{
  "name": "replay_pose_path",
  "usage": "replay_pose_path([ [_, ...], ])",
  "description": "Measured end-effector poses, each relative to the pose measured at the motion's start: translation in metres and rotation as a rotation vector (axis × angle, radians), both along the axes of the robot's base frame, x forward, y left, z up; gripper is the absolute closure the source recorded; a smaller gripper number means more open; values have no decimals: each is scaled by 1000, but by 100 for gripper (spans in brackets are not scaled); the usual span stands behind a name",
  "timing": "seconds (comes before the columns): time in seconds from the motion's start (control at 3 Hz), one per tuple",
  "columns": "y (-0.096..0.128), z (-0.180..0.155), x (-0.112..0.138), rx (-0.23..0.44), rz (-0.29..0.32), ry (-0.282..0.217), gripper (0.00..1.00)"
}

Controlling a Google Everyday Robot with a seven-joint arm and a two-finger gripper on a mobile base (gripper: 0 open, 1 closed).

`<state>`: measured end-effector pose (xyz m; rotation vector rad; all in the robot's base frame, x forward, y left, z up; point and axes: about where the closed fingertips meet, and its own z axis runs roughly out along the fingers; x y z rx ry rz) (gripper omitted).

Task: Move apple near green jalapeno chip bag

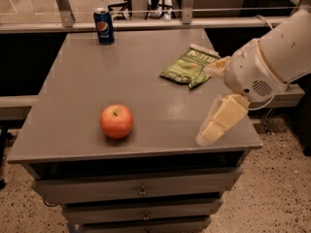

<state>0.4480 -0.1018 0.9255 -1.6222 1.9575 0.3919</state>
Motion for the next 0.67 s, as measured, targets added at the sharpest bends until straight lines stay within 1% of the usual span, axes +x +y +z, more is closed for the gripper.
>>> replay_pose_path([
  [0.33,60,-20,4,108,96,-22,0],
  [0.67,125,-44,5,217,175,-21,0],
])
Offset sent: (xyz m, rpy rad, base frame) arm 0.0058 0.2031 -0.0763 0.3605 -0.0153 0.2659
